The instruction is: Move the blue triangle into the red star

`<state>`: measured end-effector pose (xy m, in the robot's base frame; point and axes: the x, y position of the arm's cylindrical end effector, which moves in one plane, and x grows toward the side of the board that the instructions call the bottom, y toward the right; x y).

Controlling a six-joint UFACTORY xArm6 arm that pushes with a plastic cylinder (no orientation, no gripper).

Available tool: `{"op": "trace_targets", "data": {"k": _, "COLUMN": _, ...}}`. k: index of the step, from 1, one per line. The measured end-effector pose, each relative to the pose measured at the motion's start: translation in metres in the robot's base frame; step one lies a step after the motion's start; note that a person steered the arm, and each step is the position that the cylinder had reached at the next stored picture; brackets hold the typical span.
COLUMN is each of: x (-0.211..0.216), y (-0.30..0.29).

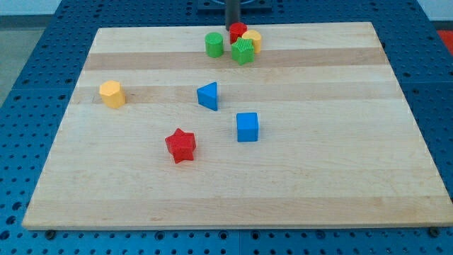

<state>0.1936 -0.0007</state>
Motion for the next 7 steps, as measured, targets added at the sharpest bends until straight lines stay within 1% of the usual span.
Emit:
{"op": "trace_targets", "data": {"k": 2, "x": 0.000, "y": 0.000}}
{"op": "trace_targets", "data": {"k": 3, "x": 0.021, "y": -0.001}}
{"op": "trace_targets", "data": {"k": 4, "x": 0.082, "y": -0.018}}
{"op": "trace_targets", "data": {"k": 5, "x": 0.090, "y": -0.020}}
{"op": "trace_targets", "data": {"k": 6, "x": 0.075, "y": -0.019}}
{"op": "trace_targets", "data": {"k": 7, "x": 0.030, "y": 0.007}}
